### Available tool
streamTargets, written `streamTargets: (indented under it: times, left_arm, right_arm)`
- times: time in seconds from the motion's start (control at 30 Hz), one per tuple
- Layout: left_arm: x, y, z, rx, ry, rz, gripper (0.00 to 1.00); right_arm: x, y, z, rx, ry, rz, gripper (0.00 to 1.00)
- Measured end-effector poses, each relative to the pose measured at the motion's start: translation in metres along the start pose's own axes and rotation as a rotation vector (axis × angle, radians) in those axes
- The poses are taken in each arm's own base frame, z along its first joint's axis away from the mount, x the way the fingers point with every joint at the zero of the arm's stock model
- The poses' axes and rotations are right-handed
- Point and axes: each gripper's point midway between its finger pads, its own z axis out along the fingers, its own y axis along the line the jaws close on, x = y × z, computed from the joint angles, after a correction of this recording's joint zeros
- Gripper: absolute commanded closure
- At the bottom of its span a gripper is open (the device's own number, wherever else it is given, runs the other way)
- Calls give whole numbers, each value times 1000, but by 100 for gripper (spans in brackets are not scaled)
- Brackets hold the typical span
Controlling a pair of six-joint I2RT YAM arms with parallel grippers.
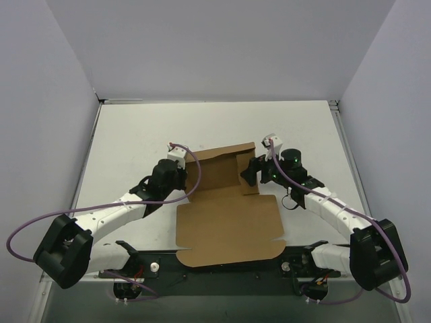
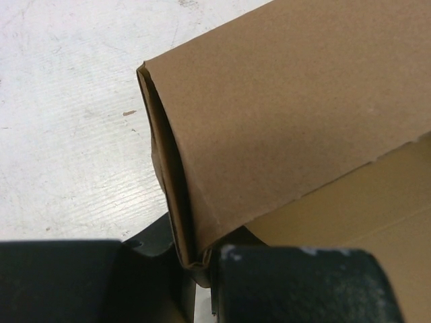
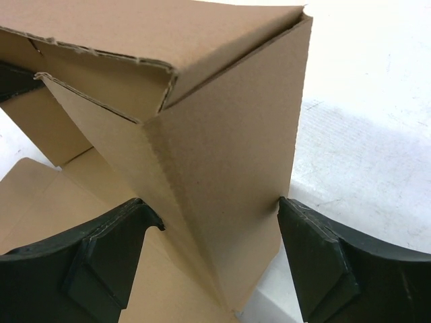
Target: Fold the paper box
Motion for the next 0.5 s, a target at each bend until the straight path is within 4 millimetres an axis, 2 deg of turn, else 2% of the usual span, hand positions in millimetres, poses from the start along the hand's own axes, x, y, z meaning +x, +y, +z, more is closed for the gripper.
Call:
streamTargets:
  times: [0.1, 0.27, 0.5]
  left_arm:
    - [1, -2, -1, 11, 12, 3, 100]
    - [0, -1, -1, 7, 17, 13, 100]
    - [0, 1, -2, -5, 19, 22, 100]
  right_arm:
    - [5, 4, -2, 4, 21, -23, 23]
    - [13, 9, 0, 75, 47, -88, 34]
    - [12, 6, 2, 182, 13, -95, 47]
